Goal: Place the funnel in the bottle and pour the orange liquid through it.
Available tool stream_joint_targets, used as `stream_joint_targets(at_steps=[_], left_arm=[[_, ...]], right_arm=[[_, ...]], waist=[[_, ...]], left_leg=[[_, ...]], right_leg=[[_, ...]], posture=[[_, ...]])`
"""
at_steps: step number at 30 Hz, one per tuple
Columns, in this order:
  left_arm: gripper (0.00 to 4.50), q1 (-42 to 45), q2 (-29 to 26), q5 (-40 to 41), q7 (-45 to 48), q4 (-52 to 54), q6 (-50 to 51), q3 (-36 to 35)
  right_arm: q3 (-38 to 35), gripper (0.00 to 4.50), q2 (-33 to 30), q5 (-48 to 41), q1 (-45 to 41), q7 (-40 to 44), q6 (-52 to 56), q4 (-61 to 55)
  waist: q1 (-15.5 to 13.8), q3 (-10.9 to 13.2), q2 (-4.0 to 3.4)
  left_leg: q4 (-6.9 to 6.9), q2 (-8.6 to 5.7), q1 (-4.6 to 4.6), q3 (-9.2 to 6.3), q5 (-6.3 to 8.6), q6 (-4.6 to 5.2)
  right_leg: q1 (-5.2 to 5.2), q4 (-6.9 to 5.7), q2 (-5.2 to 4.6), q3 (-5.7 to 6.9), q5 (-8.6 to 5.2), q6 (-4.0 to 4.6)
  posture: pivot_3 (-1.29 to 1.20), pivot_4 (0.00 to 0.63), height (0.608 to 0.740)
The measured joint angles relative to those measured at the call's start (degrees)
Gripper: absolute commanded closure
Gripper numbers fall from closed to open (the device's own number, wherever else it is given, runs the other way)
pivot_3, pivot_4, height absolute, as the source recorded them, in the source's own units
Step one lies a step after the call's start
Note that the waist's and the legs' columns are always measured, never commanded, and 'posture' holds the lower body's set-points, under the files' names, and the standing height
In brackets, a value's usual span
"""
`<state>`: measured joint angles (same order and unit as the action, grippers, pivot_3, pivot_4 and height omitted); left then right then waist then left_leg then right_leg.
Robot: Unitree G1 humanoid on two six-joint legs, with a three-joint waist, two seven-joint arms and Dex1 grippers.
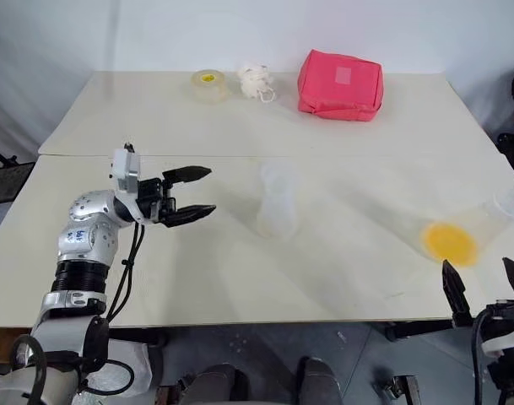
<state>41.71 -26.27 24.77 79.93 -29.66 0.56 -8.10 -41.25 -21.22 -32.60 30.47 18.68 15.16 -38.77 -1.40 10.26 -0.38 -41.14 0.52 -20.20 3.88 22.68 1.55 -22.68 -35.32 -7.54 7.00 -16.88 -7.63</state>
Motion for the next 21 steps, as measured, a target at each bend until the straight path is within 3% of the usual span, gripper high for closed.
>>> stream_joint_targets(at_steps=[14, 21], left_arm=[[0.03, -6.57, -0.53, 0.68, -1.36, 6.65, -1.58, 0.01], [0.03, -8.68, -0.48, 1.51, -3.76, 10.97, 0.16, 0.04]], right_arm=[[-1.83, 0.0, -10.11, 4.32, -17.35, -3.93, 1.8, 16.66], [-1.79, 0.0, -10.18, 5.49, -19.12, -4.41, 2.91, 16.93]], waist=[[0.0, -0.01, -0.02], [0.02, -0.01, -0.02]], left_leg=[[0.0, 0.02, -0.01, 0.02, 0.01, 0.02], [0.01, 0.02, 0.0, 0.01, 0.01, 0.02]], right_leg=[[-0.01, 0.01, -0.02, -0.08, 0.0, 0.0], [-0.01, -0.01, -0.03, -0.08, 0.0, 0.0]], posture=[[0.0, 0.15, 0.74], [0.0, 0.15, 0.74]])
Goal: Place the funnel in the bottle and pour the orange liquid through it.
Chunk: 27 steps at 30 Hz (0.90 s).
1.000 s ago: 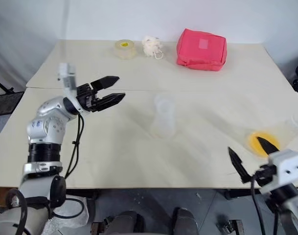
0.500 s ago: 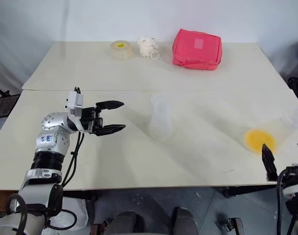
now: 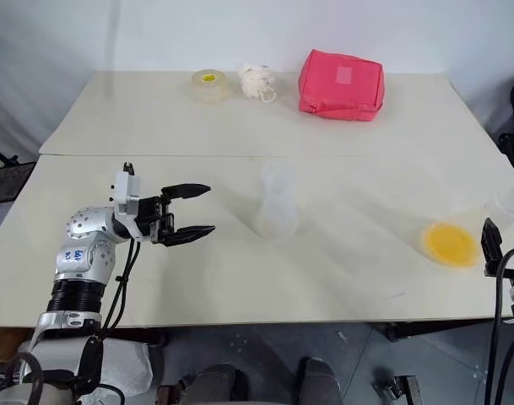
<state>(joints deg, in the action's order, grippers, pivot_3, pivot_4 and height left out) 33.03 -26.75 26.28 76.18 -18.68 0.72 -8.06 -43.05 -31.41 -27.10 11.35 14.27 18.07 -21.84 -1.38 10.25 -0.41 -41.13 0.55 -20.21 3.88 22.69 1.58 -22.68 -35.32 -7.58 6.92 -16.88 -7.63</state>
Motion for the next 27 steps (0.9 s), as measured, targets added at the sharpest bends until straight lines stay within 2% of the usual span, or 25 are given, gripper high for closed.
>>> stream_joint_targets(at_steps=[11, 25, 26, 27], left_arm=[[0.03, -2.31, 1.08, 0.83, -2.46, 4.43, 2.68, 0.19], [0.03, -2.34, 0.29, 0.95, -3.5, 5.17, 4.01, 0.13], [0.0, -2.34, 0.1, 0.95, -3.52, 5.17, 4.04, 0.13], [0.0, -2.34, -0.06, 0.95, -3.53, 5.17, 4.06, 0.13]], right_arm=[[2.16, 0.0, 0.19, 0.71, -6.62, -1.27, 0.91, 3.36], [5.07, 0.0, 0.64, 5.14, -14.94, -2.69, -2.21, 11.39], [5.16, 0.41, 0.91, 5.17, -15.25, -2.83, -2.47, 11.42], [5.23, 0.63, 1.18, 5.16, -15.48, -2.99, -2.51, 11.42]], waist=[[0.0, -0.01, -0.01], [0.07, -0.01, -0.03], [0.08, -0.01, -0.03], [0.08, -0.01, -0.04]], left_leg=[[0.0, 0.01, -0.01, -0.01, 0.0, 0.0], [0.01, 0.03, -0.01, 0.01, 0.0, 0.0], [0.01, 0.03, -0.01, 0.01, 0.0, 0.0], [0.01, 0.03, -0.01, 0.01, 0.0, -0.01]], right_leg=[[0.0, 0.01, 0.02, 0.02, 0.0, 0.0], [0.0, 0.03, 0.02, 0.01, 0.0, 0.0], [0.0, 0.03, 0.02, 0.01, 0.0, 0.0], [0.0, 0.03, 0.02, 0.01, 0.0, 0.0]], posture=[[0.0, 0.15, 0.74], [0.0, 0.15, 0.74], [0.0, 0.15, 0.74], [0.0, 0.15, 0.74]])
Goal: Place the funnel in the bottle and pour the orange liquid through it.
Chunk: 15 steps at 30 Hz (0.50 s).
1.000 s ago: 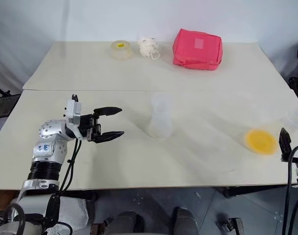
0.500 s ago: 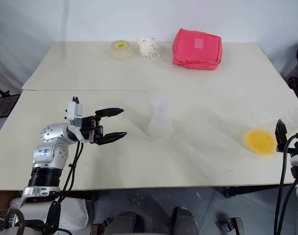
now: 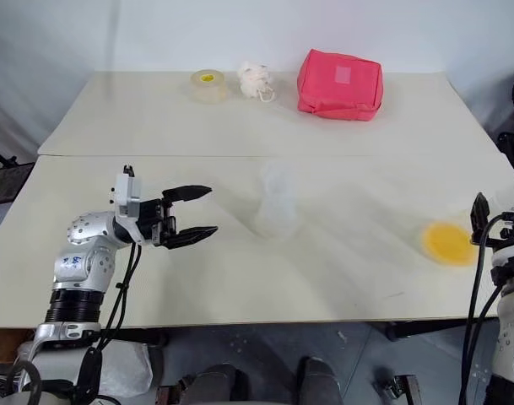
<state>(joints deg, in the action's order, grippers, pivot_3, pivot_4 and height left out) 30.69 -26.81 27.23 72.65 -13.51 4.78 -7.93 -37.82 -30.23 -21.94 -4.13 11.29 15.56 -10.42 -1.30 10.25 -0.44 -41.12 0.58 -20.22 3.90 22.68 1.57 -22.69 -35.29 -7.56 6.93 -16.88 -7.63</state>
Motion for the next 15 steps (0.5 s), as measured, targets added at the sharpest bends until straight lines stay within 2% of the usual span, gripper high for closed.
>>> stream_joint_targets(at_steps=[3, 4, 11, 15], left_arm=[[0.0, 0.0, -0.57, 0.0, -0.02, 0.0, 0.01, -0.05], [0.0, 0.0, -0.62, 0.0, -0.02, 0.0, 0.01, -0.05], [0.0, 0.21, -0.75, -0.01, 0.12, -0.89, -0.52, -0.05], [0.0, 1.94, -0.68, -0.04, 0.74, -3.59, -2.72, -0.09]], right_arm=[[0.69, 1.61, 0.84, -0.05, 0.01, -0.2, 0.0, -0.24], [0.87, 1.73, 0.88, -0.04, 0.02, -0.24, 0.0, -0.37], [2.36, 1.72, 2.06, -0.27, 0.55, -0.69, 0.81, -3.38], [7.58, 1.72, 1.65, 0.22, -2.18, -1.16, 3.47, -9.24]], waist=[[-0.02, 0.0, 0.0], [-0.02, 0.0, 0.0], [0.11, 0.0, -0.01], [0.2, 0.07, -0.14]], left_leg=[[0.0, 0.0, 0.0, 0.0, 0.0, 0.0], [0.0, 0.01, 0.0, 0.0, 0.0, 0.0], [0.02, 0.01, 0.0, 0.01, 0.0, 0.0], [0.01, 0.02, -0.02, 0.02, 0.0, 0.0]], right_leg=[[0.0, 0.0, -0.01, 0.0, 0.0, 0.0], [0.0, 0.0, -0.01, 0.0, 0.0, 0.0], [-0.01, 0.02, 0.01, 0.0, 0.0, 0.0], [-0.06, 0.01, 0.01, -0.01, 0.0, 0.0]], posture=[[0.0, 0.15, 0.74], [0.0, 0.15, 0.74], [0.0, 0.15, 0.74], [0.0, 0.15, 0.74]])
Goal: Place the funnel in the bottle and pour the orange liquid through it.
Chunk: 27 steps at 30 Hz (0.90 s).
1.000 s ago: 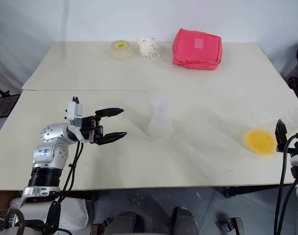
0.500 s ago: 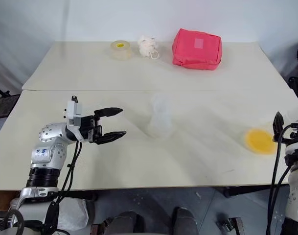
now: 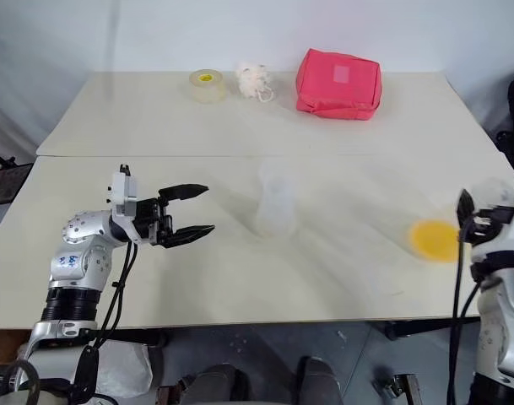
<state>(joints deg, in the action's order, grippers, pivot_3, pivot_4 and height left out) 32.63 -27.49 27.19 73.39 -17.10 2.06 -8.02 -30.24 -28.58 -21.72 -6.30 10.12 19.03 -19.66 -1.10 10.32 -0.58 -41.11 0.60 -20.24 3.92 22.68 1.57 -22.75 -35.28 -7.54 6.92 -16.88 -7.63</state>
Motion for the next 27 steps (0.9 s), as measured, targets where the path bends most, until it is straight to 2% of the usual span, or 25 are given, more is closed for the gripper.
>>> stream_joint_targets(at_steps=[4, 9, 14, 18, 22, 27], left_arm=[[0.0, 1.52, 0.19, -0.04, 0.67, -3.02, -2.11, -0.06], [0.0, 3.48, 1.19, -0.04, 2.75, -7.22, -5.01, -0.02], [0.0, 5.38, 1.65, 0.06, 3.88, -10.21, -6.77, -0.55], [0.0, 5.22, 2.14, 0.37, 4.01, -10.35, -7.02, -0.76], [0.0, 5.08, 2.66, 0.52, 3.91, -9.79, -6.99, -0.74], [0.0, 5.07, 2.8, 0.58, 3.78, -8.4, -6.89, -0.69]], right_arm=[[6.88, 1.72, -2.78, 3.12, -5.88, -0.57, 2.6, -5.55], [20.4, 1.72, -5.29, 13.18, -15.37, -0.47, 2.87, -6.89], [29.47, 1.72, -7.59, 23.03, -21.46, 1.6, -2.37, -3.34], [36.96, 1.72, -11.76, 34.22, -23.77, 3.44, -11.33, 1.18], [41.38, 1.72, -11.96, 41.27, -24.99, 3.83, -18.83, 6.5], [43.1, 1.72, -11.96, 47.98, -29.13, 3.86, -25.28, 10.46]], waist=[[0.02, 0.01, -0.08], [-0.06, 0.01, -0.07], [0.01, 0.01, -0.07], [0.39, 0.01, -0.06], [1.04, 0.02, -0.06], [1.53, 0.02, -0.06]], left_leg=[[0.01, -0.02, -0.02, -0.01, 0.0, 0.0], [-0.02, -0.03, -0.11, -0.03, 0.0, 0.0], [0.0, -0.06, -0.23, -0.02, 0.0, 0.0], [0.03, -0.04, -0.31, -0.02, 0.0, 0.0], [0.03, -0.03, -0.38, -0.03, 0.0, 0.0], [0.04, 0.03, -0.39, -0.16, -0.01, -0.01]], right_leg=[[-0.02, 0.0, -0.01, 0.03, 0.0, 0.0], [-0.07, 0.02, -0.01, 0.11, 0.0, 0.0], [-0.07, 0.18, -0.04, 0.28, 0.0, -0.01], [-0.07, 0.18, -0.04, 0.49, 0.0, -0.01], [-0.07, 0.21, -0.06, 0.59, 0.0, -0.01], [-0.08, 0.23, -0.05, 0.64, 0.0, -0.01]], posture=[[0.0, 0.15, 0.74], [0.0, 0.15, 0.74], [0.0, 0.15, 0.74], [0.0, 0.15, 0.74], [0.0, 0.15, 0.74], [0.0, 0.15, 0.74]])
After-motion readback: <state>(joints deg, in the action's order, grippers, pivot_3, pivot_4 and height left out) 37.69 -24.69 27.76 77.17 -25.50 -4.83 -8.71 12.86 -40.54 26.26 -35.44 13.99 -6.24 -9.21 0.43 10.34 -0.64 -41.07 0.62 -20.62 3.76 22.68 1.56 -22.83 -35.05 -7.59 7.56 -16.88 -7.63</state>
